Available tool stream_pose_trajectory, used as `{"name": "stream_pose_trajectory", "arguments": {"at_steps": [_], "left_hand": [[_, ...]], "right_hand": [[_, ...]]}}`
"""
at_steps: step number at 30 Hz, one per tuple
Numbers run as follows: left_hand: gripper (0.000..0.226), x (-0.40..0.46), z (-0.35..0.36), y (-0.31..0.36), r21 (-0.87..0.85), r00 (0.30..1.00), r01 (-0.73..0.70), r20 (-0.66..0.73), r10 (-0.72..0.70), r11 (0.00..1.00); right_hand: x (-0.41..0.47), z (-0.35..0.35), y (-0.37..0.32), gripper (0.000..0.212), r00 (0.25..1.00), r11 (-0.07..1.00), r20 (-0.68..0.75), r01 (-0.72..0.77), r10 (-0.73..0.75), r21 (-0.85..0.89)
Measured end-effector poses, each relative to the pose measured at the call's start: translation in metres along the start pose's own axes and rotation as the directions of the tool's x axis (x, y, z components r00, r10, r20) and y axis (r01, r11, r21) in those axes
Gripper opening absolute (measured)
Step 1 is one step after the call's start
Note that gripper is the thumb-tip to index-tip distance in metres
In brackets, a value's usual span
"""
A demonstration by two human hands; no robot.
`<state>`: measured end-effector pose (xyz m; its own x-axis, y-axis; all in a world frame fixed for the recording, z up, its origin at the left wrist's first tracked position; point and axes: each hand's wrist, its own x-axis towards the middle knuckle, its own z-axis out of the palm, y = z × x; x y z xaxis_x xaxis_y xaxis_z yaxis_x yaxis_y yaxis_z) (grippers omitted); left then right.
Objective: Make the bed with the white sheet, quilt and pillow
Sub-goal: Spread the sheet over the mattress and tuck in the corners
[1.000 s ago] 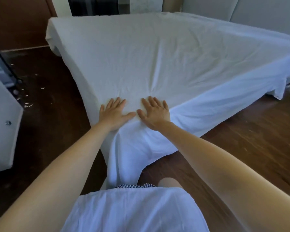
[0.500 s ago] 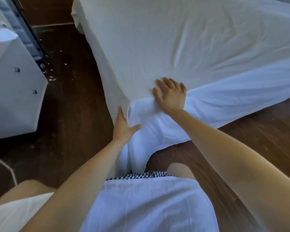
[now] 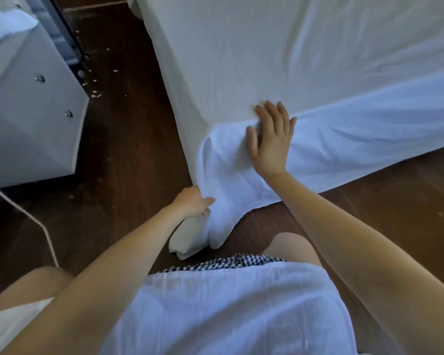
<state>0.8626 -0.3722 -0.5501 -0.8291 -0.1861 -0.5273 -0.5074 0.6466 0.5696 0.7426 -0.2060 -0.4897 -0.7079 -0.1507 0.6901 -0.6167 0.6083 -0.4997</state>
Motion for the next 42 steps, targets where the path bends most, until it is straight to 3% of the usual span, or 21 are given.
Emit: {"name": "stream_pose_trajectory", "arguments": {"at_steps": [5,7,8,9,11,12,14,16,19,22,25,27,31,34,36,39,40,42], "left_hand": [[0.023,0.009,0.006,0.038,-0.157,0.999,-0.050,-0.011,0.049,0.986],[0.020,0.011,0.005,0.058,-0.178,0.998,-0.049,-0.037,0.043,0.983],[0.022,0.011,0.005,0.068,-0.172,0.998,-0.059,-0.039,0.053,0.983],[0.024,0.010,0.004,0.076,-0.182,0.997,-0.069,-0.039,0.063,0.981],[0.027,0.008,0.004,0.085,-0.236,0.998,-0.067,-0.032,0.061,0.970],[0.027,0.010,0.004,0.087,-0.261,0.998,-0.058,-0.032,0.052,0.964],[0.025,0.012,0.004,0.088,-0.305,0.999,-0.036,-0.029,0.029,0.952],[0.024,0.014,0.007,0.088,-0.346,0.999,-0.027,-0.042,0.013,0.938],[0.025,0.016,0.010,0.087,-0.389,0.998,-0.019,-0.063,-0.006,0.921],[0.018,0.016,0.009,0.088,-0.373,0.998,-0.027,-0.062,0.004,0.927],[0.018,0.011,0.007,0.092,-0.336,0.998,-0.037,-0.058,0.019,0.941],[0.025,0.009,0.009,0.090,-0.322,0.997,-0.060,-0.066,0.041,0.945],[0.032,0.008,0.018,0.078,-0.234,0.994,-0.107,-0.038,0.101,0.966],[0.025,0.009,0.030,0.082,-0.181,0.987,-0.127,0.077,0.143,0.975],[0.035,0.011,0.036,0.091,-0.107,0.982,-0.139,0.114,0.151,0.984],[0.056,0.013,0.039,0.101,0.014,0.976,-0.146,0.165,0.142,0.989],[0.058,0.015,0.038,0.102,0.020,0.974,-0.152,0.173,0.146,0.988],[0.055,0.020,0.038,0.099,0.007,0.975,-0.135,0.179,0.132,0.991]], "right_hand": [[-0.056,-0.017,-0.002,0.043,0.995,0.985,0.094,0.028,-0.044,0.168],[-0.088,-0.022,0.001,0.026,0.965,0.992,0.261,-0.050,0.019,0.115],[-0.096,-0.023,0.002,0.023,0.906,0.988,0.410,-0.141,0.104,0.060],[-0.101,-0.020,0.004,0.025,0.798,0.975,0.569,-0.220,0.199,-0.032],[-0.100,-0.012,0.008,0.037,0.525,0.953,0.800,-0.238,0.289,-0.188],[-0.097,-0.008,0.008,0.045,0.429,0.947,0.851,-0.234,0.302,-0.219],[-0.093,0.002,0.004,0.049,0.357,0.922,0.859,-0.267,0.366,-0.282],[-0.094,0.014,0.003,0.052,0.335,0.877,0.821,-0.311,0.462,-0.367],[-0.101,0.025,0.015,0.037,0.291,0.793,0.764,-0.424,0.576,-0.437],[-0.105,0.022,0.039,0.023,0.312,0.748,0.715,-0.499,0.626,-0.437],[-0.108,0.016,0.057,0.020,0.386,0.741,0.665,-0.540,0.639,-0.399],[-0.107,0.010,0.068,0.023,0.425,0.675,0.575,-0.658,0.699,-0.333],[-0.105,-0.007,0.088,0.023,0.409,0.549,0.502,-0.819,0.762,-0.166],[-0.109,-0.010,0.081,0.022,0.362,0.615,0.647,-0.760,0.671,-0.212],[-0.117,-0.002,0.070,0.051,0.281,0.687,0.762,-0.671,0.583,-0.278],[-0.135,0.021,0.058,0.085,0.226,0.699,0.779,-0.628,0.585,-0.343],[-0.140,0.028,0.057,0.084,0.207,0.666,0.754,-0.645,0.624,-0.375],[-0.145,0.038,0.063,0.048,0.179,0.598,0.694,-0.679,0.697,-0.426]]}}
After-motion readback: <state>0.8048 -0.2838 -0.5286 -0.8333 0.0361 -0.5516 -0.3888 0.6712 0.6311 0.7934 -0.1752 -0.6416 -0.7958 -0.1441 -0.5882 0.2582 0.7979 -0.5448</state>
